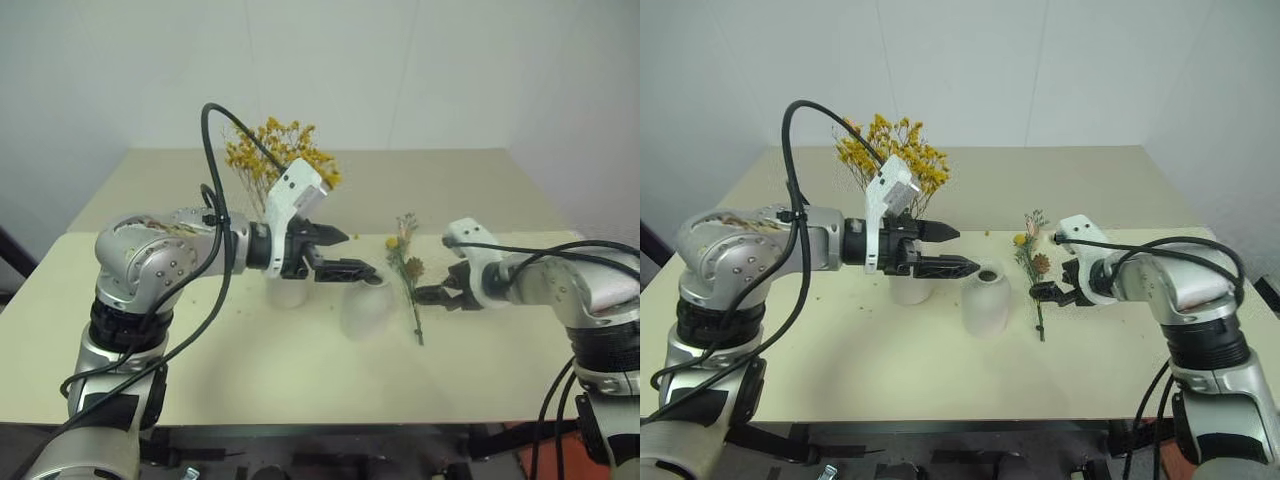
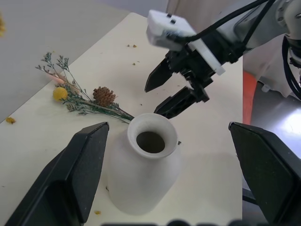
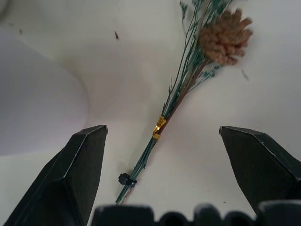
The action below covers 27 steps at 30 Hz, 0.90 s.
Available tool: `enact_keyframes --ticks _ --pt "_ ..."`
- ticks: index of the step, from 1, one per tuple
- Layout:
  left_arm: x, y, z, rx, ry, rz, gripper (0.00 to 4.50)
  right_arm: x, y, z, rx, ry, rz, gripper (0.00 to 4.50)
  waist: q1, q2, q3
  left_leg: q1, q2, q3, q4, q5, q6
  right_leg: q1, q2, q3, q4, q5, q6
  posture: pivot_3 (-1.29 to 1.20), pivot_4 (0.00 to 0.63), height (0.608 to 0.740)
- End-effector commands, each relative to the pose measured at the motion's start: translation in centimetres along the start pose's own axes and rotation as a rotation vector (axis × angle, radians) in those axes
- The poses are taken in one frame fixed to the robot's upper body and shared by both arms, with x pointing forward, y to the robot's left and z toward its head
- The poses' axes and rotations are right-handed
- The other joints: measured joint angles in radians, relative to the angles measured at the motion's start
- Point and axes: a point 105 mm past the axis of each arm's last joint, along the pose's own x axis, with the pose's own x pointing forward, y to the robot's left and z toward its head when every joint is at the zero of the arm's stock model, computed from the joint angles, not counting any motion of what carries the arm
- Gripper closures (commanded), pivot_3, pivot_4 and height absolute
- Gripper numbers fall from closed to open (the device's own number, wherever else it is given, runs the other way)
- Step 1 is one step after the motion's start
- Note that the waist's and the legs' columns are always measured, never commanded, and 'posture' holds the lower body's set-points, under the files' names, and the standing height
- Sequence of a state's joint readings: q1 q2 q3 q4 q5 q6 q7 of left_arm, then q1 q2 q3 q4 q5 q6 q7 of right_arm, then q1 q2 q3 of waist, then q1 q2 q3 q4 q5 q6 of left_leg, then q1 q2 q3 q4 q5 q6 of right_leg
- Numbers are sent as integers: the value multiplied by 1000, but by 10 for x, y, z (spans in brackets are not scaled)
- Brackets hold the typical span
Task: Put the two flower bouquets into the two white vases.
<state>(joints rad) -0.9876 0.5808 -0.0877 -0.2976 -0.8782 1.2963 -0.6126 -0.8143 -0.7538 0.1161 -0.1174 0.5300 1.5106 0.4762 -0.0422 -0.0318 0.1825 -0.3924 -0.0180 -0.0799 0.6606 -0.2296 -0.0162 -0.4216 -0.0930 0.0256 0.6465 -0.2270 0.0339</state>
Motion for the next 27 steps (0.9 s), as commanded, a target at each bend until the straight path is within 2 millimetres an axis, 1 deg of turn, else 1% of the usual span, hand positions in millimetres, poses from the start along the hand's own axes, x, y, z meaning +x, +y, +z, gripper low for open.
enact_keyframes --ticks 1,4,7,10,11,13,16,17,21,22,24,27 --pt "-1 -4 5 55 10 -12 21 0 7 7 -56 -11 -14 0 -1 0 0 0 0 0 0 0 0 0 0 0 0 0 0 0 150 740" --pt "-2 -7 4 66 16 -31 21 13 9 0 -62 22 -32 0 -1 0 0 0 0 0 0 0 0 0 0 0 0 0 0 0 150 740" --pt "-2 -8 4 90 15 -41 21 21 10 -1 -60 31 -28 0 0 0 0 0 0 0 0 0 0 0 0 0 0 0 0 0 150 740" --pt "-3 -8 4 99 16 -46 0 30 8 -3 -56 41 -45 575 0 0 0 0 0 0 0 0 0 0 0 0 0 0 0 0 150 740" --pt "-3 -8 4 101 17 -49 0 32 8 -3 -55 43 -48 860 -1 0 0 0 0 0 0 0 0 -1 0 0 0 0 0 0 150 740" --pt "-4 -8 2 109 28 -53 0 34 8 -3 -53 46 -47 1504 -1 0 0 0 0 0 0 0 0 -1 0 0 0 0 0 0 150 740" --pt "-4 -7 -4 131 53 -57 0 37 7 -5 -50 51 -47 2602 -2 0 0 0 0 0 0 0 0 -1 0 0 0 0 0 0 150 740" --pt "-5 -7 -5 136 57 -59 0 37 6 -6 -49 53 -49 2898 -2 0 0 0 0 0 0 0 0 -1 0 0 0 0 0 0 150 740" --pt "-5 -6 -7 148 68 -67 0 37 4 -6 -40 54 -57 4314 -1 0 0 0 0 0 0 0 0 -1 0 0 0 0 0 0 150 740" --pt "-5 -6 -8 155 73 -71 0 37 3 -6 -34 51 -59 4472 -1 0 0 0 0 0 0 0 0 0 0 0 0 0 0 0 150 740" --pt "-5 -6 -9 164 77 -76 0 34 1 -5 -14 37 -63 4472 -1 0 0 0 0 0 0 0 0 -1 0 0 0 0 0 0 150 740" --pt "-5 -5 -9 181 82 -83 0 23 -11 6 52 -37 -96 4472 -1 0 0 0 0 0 0 0 0 -1 0 0 0 0 0 0 150 740"
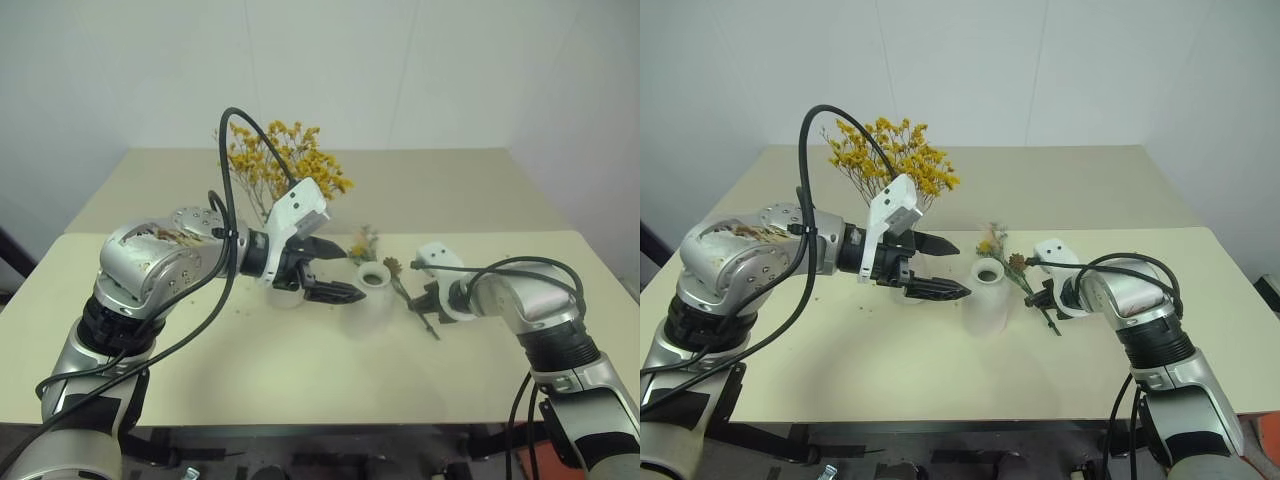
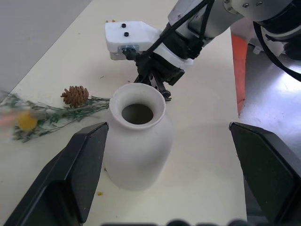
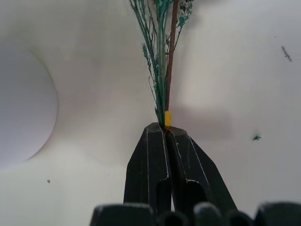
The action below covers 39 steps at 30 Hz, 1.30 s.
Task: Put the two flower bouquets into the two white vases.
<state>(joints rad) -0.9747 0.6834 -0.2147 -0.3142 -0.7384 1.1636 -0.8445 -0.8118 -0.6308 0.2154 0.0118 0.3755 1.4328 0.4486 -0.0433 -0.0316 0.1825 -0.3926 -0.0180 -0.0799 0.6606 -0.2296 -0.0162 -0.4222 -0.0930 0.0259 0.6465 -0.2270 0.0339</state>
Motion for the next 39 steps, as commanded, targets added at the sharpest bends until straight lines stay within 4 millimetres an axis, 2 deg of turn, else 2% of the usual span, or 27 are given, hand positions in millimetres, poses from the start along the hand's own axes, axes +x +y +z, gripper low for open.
enact_keyframes --ticks 1,5,8,9,11,13,17,21,25,28,34,39 --pt "-4 0 6 64 -11 3 0 -23 -23 25 106 -163 -58 4472 0 0 0 0 0 0 0 0 0 0 0 0 0 0 0 0 150 740" --pt "-3 1 5 80 -6 4 0 -54 -50 55 277 -422 -121 4472 2 0 0 0 0 0 0 0 0 0 0 0 0 0 0 0 150 740" --pt "-2 2 4 94 -7 0 0 -88 -58 83 307 -769 -147 4472 1 0 0 0 0 0 0 0 0 -1 0 0 0 0 0 0 150 740" --pt "-2 2 3 98 -9 -1 0 -95 -59 87 307 -843 -159 4472 0 0 0 0 0 0 0 0 0 -1 0 0 0 0 0 0 150 740" --pt "-2 3 3 105 -18 -8 0 -113 -48 97 288 -1016 -140 4472 -1 0 0 0 0 0 -1 0 0 -1 0 0 0 0 0 0 150 740" --pt "-2 3 2 112 -37 -13 0 -129 -25 102 234 -1157 -27 4472 -1 1 0 0 0 0 -1 0 0 -1 0 1 1 0 0 0 150 740" --pt "-2 4 -1 117 -27 -22 0 -144 15 103 130 -1290 202 4472 -1 1 0 0 0 0 -1 0 0 -1 0 1 1 0 0 0 150 740" --pt "-2 4 -4 122 -15 -23 0 -147 53 101 20 -1322 350 4472 -2 1 0 1 0 0 -1 0 0 0 0 1 1 0 0 0 150 740" --pt "-2 5 -5 123 -10 -17 0 -136 73 93 -40 -1296 394 4472 -1 1 0 1 0 0 -1 0 0 0 0 1 1 0 0 0 150 740" --pt "-2 6 -7 124 -5 -13 0 -123 81 86 -65 -1271 391 4472 -1 1 0 1 0 0 -1 0 0 0 0 1 1 0 0 0 150 740" --pt "-2 7 -7 127 1 -13 0 -111 92 75 -119 -1261 369 4472 -1 1 0 2 0 0 -1 0 0 0 1 1 1 0 0 0 150 740" --pt "-3 7 -7 130 4 -14 0 -105 90 66 -133 -1255 333 4472 0 1 0 2 0 0 -1 0 0 0 1 1 1 0 0 0 150 740"
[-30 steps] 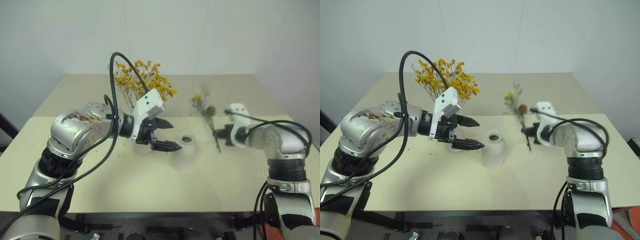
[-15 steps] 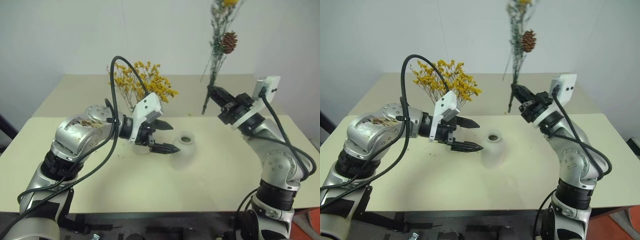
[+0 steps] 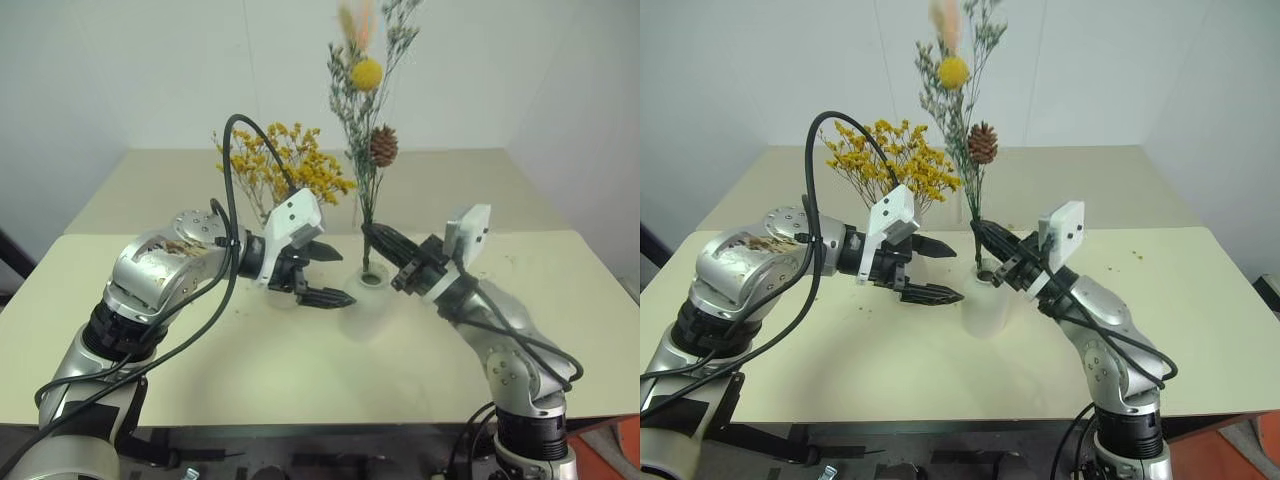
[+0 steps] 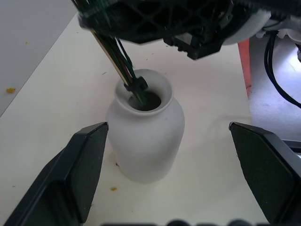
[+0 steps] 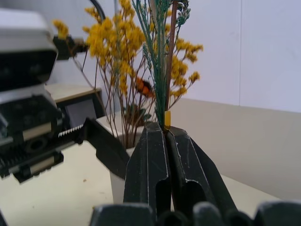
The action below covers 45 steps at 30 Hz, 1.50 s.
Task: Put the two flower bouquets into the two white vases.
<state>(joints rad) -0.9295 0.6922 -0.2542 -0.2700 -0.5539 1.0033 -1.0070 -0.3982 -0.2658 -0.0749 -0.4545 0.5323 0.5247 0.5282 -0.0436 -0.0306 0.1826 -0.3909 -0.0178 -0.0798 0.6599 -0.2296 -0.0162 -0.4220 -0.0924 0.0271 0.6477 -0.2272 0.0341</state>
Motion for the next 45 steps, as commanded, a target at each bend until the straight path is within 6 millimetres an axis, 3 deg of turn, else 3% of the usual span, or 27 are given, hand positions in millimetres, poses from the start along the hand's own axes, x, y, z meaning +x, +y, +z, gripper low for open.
enact_keyframes --ticks 1,10,11,13,22,23,29,38,45 --pt "-3 -1 6 42 -16 -2 0 -4 3 12 -71 -56 6 4472 0 0 0 0 0 0 0 0 0 0 0 0 0 0 0 0 150 740" --pt "-4 -2 7 47 -11 -5 0 -16 -2 0 -85 -16 -33 4472 0 0 0 0 0 0 0 0 0 0 0 0 0 0 0 0 150 740" --pt "-4 -2 7 48 -10 -4 0 -16 -2 -1 -84 -15 -35 3941 0 0 0 0 0 0 0 0 0 0 0 0 0 0 0 0 150 740" --pt "-4 -2 7 48 -10 -4 0 -16 -2 -2 -82 -14 -39 3404 -1 0 0 0 0 0 0 0 0 0 0 0 0 0 0 0 150 740" --pt "-5 1 6 44 -6 9 0 -27 -5 -6 -84 13 -49 199 1 0 0 0 0 0 0 0 0 1 0 0 0 0 0 0 150 740" --pt "-6 1 5 42 -6 12 0 -29 -7 -5 -85 14 -54 21 1 0 0 0 0 0 0 0 0 0 0 0 0 0 0 0 150 740" --pt "-14 7 -3 5 4 58 0 -55 -27 5 -113 36 -88 21 2 0 0 0 0 0 0 0 0 1 0 0 0 0 0 0 150 740" --pt "-72 6 -23 100 -260 250 0 -91 -53 8 -176 147 -138 21 2 0 0 2 1 1 0 0 0 1 1 3 1 0 -1 0 150 740" --pt "-99 -8 -44 78 -271 330 0 -101 -63 1 -203 245 -114 21 9 0 0 3 1 2 0 0 0 3 0 2 0 0 -1 0 150 740"
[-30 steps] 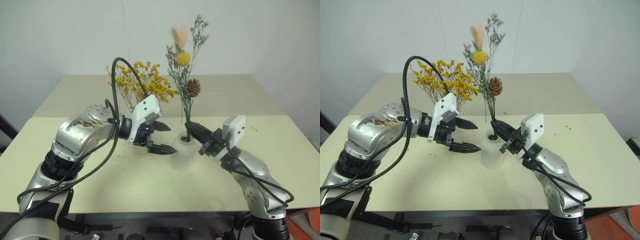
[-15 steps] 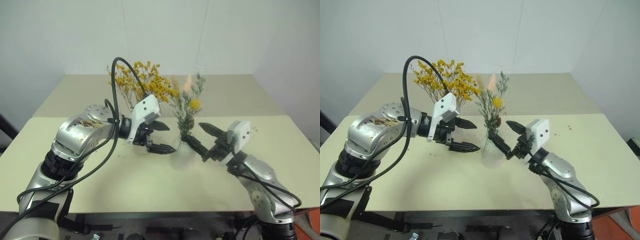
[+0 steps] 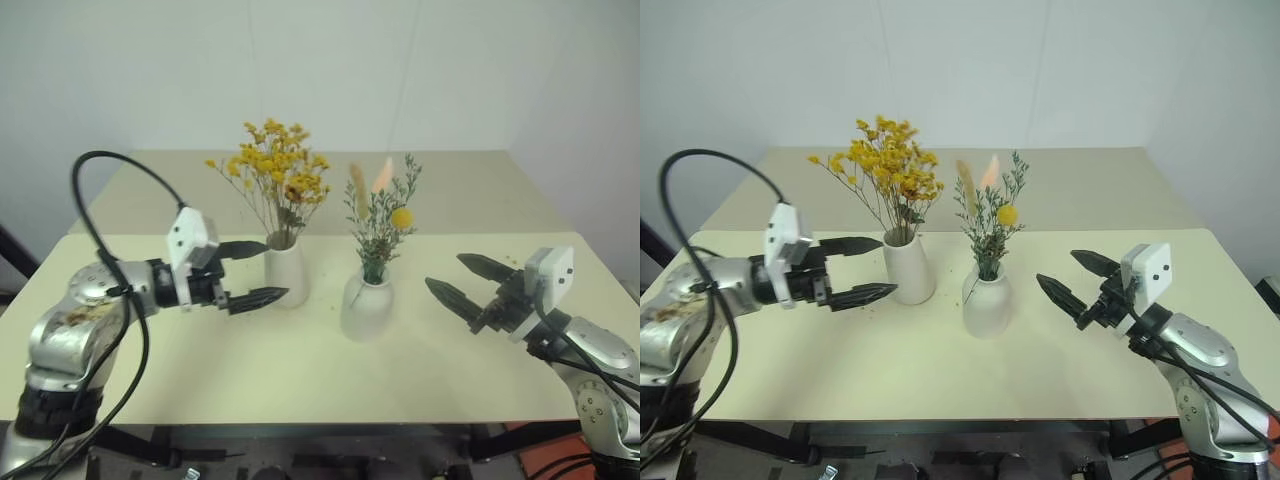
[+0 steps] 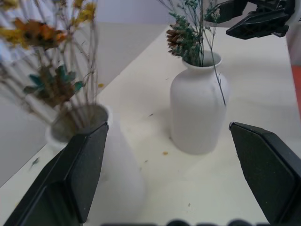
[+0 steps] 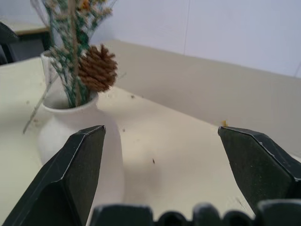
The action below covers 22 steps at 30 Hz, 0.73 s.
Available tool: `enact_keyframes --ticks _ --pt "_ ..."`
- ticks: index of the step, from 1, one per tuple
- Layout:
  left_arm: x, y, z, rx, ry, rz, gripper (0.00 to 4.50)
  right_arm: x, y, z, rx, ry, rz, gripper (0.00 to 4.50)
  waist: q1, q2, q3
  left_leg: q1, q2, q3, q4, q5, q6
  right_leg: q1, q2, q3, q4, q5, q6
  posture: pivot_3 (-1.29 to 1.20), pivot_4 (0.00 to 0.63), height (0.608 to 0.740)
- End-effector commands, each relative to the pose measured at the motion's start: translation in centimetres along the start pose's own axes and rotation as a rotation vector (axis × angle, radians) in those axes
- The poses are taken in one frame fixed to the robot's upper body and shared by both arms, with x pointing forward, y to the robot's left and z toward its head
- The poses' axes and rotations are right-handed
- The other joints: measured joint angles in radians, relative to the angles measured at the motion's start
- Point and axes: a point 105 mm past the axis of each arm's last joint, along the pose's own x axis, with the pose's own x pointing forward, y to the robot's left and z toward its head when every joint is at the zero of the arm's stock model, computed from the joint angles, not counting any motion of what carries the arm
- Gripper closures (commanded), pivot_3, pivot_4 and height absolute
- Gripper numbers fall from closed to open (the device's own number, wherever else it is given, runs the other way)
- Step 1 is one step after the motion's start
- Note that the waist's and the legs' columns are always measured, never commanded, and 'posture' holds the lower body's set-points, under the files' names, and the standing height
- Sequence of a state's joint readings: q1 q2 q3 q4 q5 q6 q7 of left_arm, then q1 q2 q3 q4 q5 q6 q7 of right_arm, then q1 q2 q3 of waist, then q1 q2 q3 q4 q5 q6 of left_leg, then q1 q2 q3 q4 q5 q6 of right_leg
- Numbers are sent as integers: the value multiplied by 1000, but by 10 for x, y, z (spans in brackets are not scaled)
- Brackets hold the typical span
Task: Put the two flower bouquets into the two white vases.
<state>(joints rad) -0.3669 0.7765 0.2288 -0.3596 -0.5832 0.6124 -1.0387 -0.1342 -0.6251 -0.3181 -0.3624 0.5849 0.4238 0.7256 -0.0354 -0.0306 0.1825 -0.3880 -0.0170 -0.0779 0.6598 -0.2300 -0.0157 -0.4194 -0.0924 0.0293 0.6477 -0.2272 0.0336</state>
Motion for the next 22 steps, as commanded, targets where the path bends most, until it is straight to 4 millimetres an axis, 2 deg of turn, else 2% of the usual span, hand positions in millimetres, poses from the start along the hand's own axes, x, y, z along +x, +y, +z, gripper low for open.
enact_keyframes --ticks 1,10,16,22 --pt "-12 -5 11 53 -33 24 0 -4 -4 10 -64 -10 17 21 1 0 0 0 0 0 0 0 0 0 0 0 0 0 0 0 150 740" --pt "-33 -7 -25 -17 28 120 0 -11 -9 6 -98 76 93 21 0 0 0 1 0 1 0 0 0 0 0 0 0 0 0 0 150 740" --pt "-30 -11 -29 -80 6 85 0 -13 -15 7 -111 90 76 21 0 0 0 1 0 1 0 0 0 1 0 0 0 0 0 0 150 740" --pt "-31 -11 -29 -86 -11 71 0 -17 -11 2 -109 110 73 21 0 0 0 1 0 1 0 0 0 1 0 0 0 0 0 0 150 740"
